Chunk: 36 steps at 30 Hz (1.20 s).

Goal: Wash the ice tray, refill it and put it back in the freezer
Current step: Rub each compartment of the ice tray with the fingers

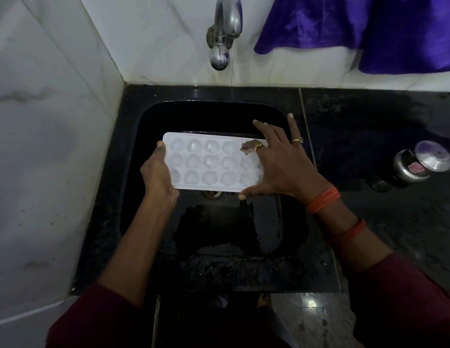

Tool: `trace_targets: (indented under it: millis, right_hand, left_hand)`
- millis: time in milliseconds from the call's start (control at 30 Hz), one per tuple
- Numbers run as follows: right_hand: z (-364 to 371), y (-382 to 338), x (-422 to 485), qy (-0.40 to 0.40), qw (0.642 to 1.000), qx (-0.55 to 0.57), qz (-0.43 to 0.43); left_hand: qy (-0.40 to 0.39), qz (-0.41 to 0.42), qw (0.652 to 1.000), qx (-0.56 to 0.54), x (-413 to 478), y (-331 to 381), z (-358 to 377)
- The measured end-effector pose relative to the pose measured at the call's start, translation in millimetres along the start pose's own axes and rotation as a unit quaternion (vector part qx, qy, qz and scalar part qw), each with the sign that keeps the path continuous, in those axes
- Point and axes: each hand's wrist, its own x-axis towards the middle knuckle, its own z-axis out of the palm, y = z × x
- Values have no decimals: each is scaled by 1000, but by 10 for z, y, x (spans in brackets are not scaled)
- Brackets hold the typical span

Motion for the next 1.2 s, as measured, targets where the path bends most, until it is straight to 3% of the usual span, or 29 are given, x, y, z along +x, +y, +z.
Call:
trace_targets:
  millis: [467, 1200]
  right_hand:
    - [14, 1, 70, -30, 999, 15, -14]
    - [-25, 21, 64, -10, 1000, -17, -14]
  left_hand:
    - [5, 1, 1000, -7, -5, 1, -14]
    - [7, -3, 1000, -9, 19, -6, -21]
